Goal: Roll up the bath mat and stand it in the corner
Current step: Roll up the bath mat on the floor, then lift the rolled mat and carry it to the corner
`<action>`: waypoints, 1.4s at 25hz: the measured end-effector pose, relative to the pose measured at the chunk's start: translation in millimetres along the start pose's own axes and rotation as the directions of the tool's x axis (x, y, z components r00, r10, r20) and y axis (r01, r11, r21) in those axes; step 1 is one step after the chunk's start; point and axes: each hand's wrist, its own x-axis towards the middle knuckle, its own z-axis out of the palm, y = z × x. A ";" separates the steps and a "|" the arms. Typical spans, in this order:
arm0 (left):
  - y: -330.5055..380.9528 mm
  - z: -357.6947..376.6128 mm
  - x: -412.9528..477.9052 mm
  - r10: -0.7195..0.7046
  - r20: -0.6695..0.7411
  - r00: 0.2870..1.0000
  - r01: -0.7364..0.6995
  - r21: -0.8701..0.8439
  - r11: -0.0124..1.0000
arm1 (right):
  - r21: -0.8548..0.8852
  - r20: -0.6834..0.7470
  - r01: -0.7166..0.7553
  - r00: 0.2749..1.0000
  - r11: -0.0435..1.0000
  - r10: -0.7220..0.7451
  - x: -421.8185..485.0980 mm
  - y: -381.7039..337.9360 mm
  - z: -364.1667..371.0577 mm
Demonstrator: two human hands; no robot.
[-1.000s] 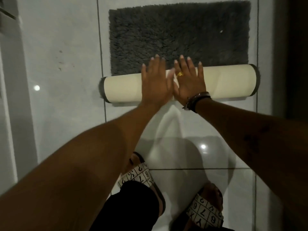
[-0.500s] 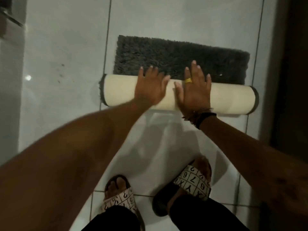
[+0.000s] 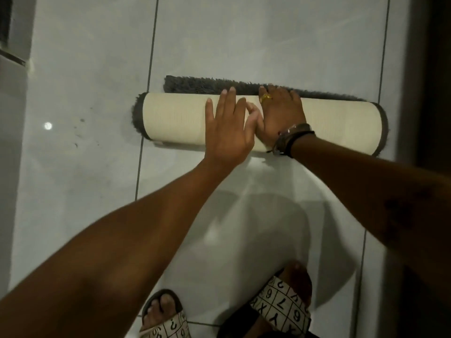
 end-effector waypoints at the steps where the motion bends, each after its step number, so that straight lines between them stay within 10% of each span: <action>1: 0.5 2.8 -3.6 0.006 0.029 1.000 -0.008 0.073 0.997 | -0.002 0.020 0.014 1.000 1.000 -0.013 8.2 2.4 -5.9; 8: -2.1 -18.3 63.5 -0.015 -0.108 0.994 0.007 -0.073 0.997 | 0.183 0.452 -0.130 0.891 0.974 0.034 84.4 13.2 -47.7; 11: 10.6 -23.4 40.7 -0.338 -0.401 0.851 0.117 -0.482 0.868 | 0.223 0.483 -0.191 0.873 0.956 0.062 92.3 12.8 -46.8; 13: 21.8 -15.3 3.0 -0.817 0.018 0.576 0.369 -0.898 0.241 | 0.240 0.494 -0.197 0.868 0.951 0.055 92.4 15.9 -45.0; 14: 24.3 -9.8 -13.6 -0.792 0.434 0.429 0.482 -0.852 -0.205 | 0.250 0.503 -0.219 0.862 0.943 0.067 93.1 16.6 -46.6; 16: 20.2 5.7 -28.6 -0.361 0.819 0.447 0.623 -0.574 -0.531 | 0.271 0.529 -0.299 0.841 0.915 0.118 94.5 14.4 -50.7; 19: -2.8 18.6 -5.7 -0.246 0.705 0.665 0.482 -0.657 -0.580 | 0.298 0.558 -0.367 0.816 0.881 0.152 90.6 5.5 -51.2; 27: -9.7 -13.1 -19.3 -0.220 0.716 0.663 0.396 -0.584 -0.709 | 0.414 0.690 -0.494 0.718 0.764 0.090 49.0 -12.8 -51.8; 35: -49.7 -170.8 -48.0 -0.335 0.558 0.760 0.480 -0.828 -0.289 | 0.852 0.519 -0.411 0.747 0.325 -0.415 -38.8 -65.5 -131.6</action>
